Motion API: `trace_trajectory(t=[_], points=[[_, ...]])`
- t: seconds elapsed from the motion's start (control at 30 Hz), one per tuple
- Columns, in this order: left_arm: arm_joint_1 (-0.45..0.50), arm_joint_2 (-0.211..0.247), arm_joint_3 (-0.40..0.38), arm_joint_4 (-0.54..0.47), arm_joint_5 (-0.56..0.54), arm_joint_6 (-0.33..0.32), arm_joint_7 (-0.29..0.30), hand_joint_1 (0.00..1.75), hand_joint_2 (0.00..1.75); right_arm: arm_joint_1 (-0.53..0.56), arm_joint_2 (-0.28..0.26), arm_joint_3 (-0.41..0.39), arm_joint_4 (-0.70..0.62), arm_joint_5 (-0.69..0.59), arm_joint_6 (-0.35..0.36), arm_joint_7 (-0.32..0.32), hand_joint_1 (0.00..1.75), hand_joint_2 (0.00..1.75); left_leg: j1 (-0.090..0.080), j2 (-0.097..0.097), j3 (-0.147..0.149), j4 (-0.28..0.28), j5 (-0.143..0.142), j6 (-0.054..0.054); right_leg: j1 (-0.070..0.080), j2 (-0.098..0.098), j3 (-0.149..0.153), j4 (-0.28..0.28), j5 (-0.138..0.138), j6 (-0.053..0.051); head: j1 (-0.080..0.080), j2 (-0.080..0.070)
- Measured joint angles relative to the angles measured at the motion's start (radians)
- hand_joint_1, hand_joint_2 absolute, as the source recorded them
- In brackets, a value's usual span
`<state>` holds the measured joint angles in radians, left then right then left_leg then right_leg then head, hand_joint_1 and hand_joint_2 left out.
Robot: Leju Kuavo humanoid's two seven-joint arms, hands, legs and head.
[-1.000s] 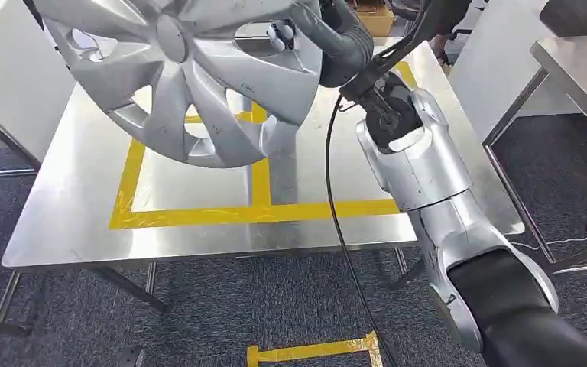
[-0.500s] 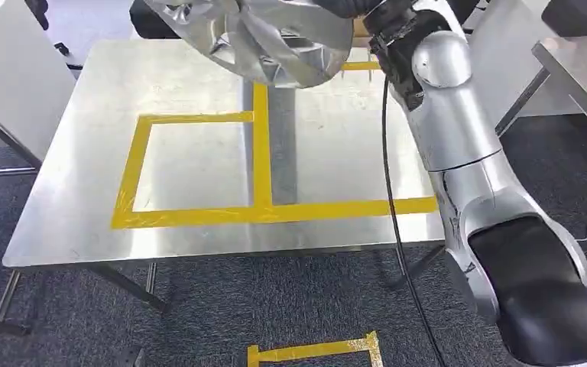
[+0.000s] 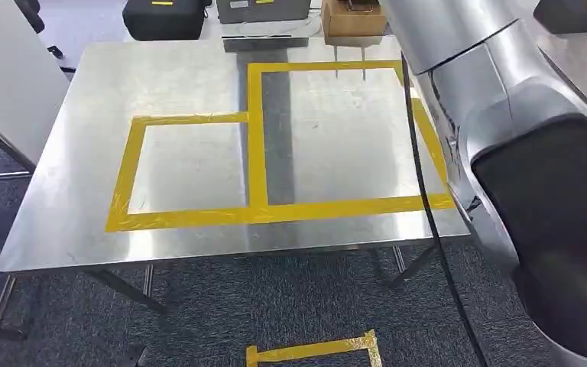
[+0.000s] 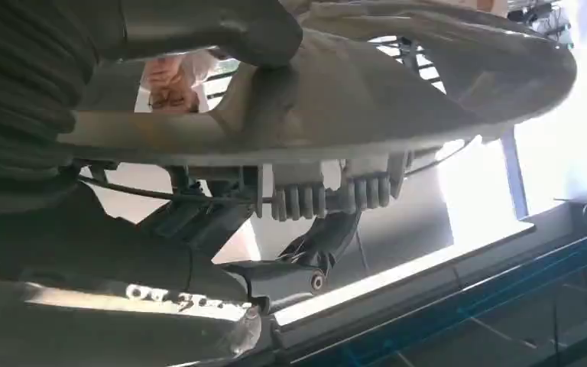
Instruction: Take the parts from the cabinet and place them on the table.
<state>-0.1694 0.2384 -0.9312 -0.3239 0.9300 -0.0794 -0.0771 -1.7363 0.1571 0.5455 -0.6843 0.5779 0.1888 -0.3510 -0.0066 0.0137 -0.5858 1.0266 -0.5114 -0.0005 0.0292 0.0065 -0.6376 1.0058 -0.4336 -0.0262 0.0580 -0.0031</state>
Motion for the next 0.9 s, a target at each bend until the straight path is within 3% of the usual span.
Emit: trace_trajectory(t=[0.2, 0.47, 0.9], points=[[-0.001, -0.002, 0.0, 0.001, -0.007, -0.005, 0.0, 0.0, 1.75, -0.042, 0.028, 0.036, 0.064, 0.038, 0.015, -0.016, 1.75, 1.75, 0.0, -0.005, 0.001, 0.0, 0.0, 0.0, 0.0, -0.001, 0.001, 0.0, 0.0, 0.0, 0.001, 0.0], [-0.001, -0.003, 0.001, 0.012, -0.024, -0.036, -0.013, 0.0, 1.75, -0.093, 0.108, 0.172, 0.179, 0.218, 0.172, -0.094, 1.75, 1.75, -0.001, -0.003, 0.0, 0.0, 0.0, 0.0, -0.001, 0.0, 0.001, 0.0, 0.0, -0.001, 0.001, 0.0], [0.0, -0.008, 0.018, 0.022, -0.031, -0.014, -0.016, 0.0, 1.75, -0.012, 0.176, 0.517, 0.202, 0.089, 0.237, -0.095, 1.75, 1.75, 0.0, -0.006, 0.001, 0.0, 0.0, 0.0, -0.001, -0.001, 0.002, 0.0, 0.001, -0.003, 0.0, 0.0]])
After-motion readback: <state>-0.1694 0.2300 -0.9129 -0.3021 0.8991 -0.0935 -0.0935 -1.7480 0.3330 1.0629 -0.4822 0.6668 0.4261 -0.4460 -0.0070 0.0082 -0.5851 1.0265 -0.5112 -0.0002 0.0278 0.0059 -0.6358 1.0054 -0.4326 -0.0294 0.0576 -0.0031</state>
